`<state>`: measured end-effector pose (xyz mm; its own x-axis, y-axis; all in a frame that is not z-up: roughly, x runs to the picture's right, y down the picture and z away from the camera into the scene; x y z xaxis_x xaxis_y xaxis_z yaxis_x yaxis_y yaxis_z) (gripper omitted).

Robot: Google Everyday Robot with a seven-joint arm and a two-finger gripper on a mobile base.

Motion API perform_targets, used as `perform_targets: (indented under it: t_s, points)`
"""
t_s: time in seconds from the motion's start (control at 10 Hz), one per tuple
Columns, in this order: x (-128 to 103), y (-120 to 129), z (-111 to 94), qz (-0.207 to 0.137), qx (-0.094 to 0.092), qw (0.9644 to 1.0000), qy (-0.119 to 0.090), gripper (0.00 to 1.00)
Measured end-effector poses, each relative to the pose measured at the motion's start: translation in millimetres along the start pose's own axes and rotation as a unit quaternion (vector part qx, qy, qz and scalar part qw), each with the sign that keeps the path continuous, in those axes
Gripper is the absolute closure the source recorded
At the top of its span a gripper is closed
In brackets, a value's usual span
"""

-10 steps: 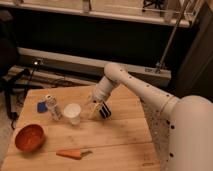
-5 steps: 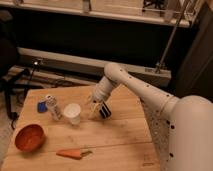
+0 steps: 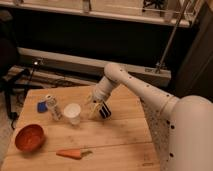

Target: Place the ceramic cup in the ceramic bowl

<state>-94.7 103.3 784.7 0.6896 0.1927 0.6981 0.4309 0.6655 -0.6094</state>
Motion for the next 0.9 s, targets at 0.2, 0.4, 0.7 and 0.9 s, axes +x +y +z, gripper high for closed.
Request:
perform_targets:
  t_s: [0.2, 0.4, 0.7, 0.9]
  points:
    - [0.0, 0.0, 0.0, 0.0, 0.0, 1.0, 0.0, 0.37]
    - [0.0, 0.0, 0.0, 0.0, 0.0, 1.0, 0.0, 0.37]
    - [0.1, 0.2, -0.9, -0.009, 0.002, 0.9998, 0.015, 0.37]
    - [-7.5, -6.1, -1.7, -0.038, 0.014, 0.998, 0.049, 0.37]
